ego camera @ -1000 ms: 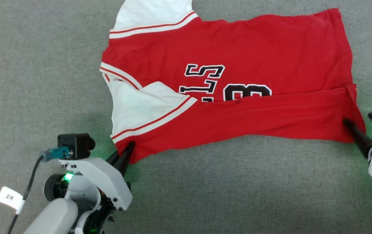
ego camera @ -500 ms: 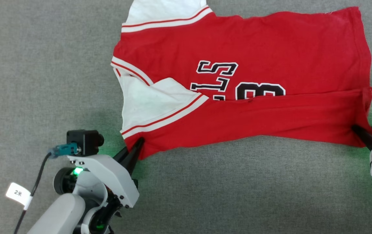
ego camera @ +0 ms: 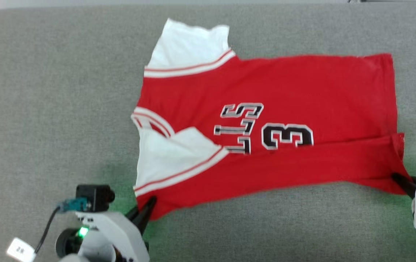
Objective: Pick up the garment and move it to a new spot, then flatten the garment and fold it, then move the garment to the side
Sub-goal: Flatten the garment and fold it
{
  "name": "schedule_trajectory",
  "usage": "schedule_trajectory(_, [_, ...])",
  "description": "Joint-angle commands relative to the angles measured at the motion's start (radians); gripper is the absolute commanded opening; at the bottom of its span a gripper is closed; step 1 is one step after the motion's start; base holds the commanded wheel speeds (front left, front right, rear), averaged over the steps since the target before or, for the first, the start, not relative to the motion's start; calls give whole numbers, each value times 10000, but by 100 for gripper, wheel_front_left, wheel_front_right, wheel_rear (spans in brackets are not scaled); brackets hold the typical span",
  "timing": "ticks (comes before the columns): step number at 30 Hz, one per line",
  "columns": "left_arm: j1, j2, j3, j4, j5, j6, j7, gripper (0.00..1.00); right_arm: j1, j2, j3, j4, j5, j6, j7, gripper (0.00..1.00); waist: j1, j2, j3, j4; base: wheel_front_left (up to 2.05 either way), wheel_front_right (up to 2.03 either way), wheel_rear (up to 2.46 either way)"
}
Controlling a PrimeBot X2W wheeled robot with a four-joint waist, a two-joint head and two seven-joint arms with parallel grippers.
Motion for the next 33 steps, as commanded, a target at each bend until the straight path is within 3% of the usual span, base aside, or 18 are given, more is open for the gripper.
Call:
schedule_trajectory(1, [235, 85, -16, -59, 45, 126, 26, 0, 226, -58, -69, -42, 107, -13, 25, 0, 0, -1, -158, 25, 0, 0, 0])
schedule_trajectory(10, [1215, 417, 44, -1241, -101, 621, 106, 0, 1362, -173, -404, -724, 237, -13, 270, 0, 0, -1, -293, 95, 0, 0, 0])
schedule_trajectory(11, [1254, 422, 75, -1278, -94, 658, 62, 0, 1383, -137, -442, -781, 181, -13, 222, 41, 0, -1, -309, 71, 0, 0, 0])
schedule_trajectory(12, [1262, 433, 83, -1310, -69, 686, 45, 4, 1395, -84, -519, -823, 122, -13, 122, 91, 0, -1, -331, 60, 0, 0, 0])
schedule_trajectory(13, [1245, 471, 80, -1350, 2, 668, 12, 47, 1396, -36, -586, -859, 70, -13, 53, 100, 0, -1, -355, 59, 0, 0, 0])
schedule_trajectory(14, [1237, 474, 105, -1376, 18, 677, -43, 100, 1401, 41, -662, -906, 23, -13, -25, 100, 0, -1, -402, 59, 0, 0, 0])
schedule_trajectory(24, [978, 535, 1495, -1763, 77, 1030, -1403, 100, 1314, 1025, -1357, -1757, -313, -13, -1190, 100, 0, -1, -925, -20, 0, 0, 0])
schedule_trajectory(33, [-1177, 279, 2396, -446, -101, 212, -2341, 100, 731, 1652, -453, -1595, -372, -13, -1944, 100, 0, -1, -843, -619, 0, 0, 0])
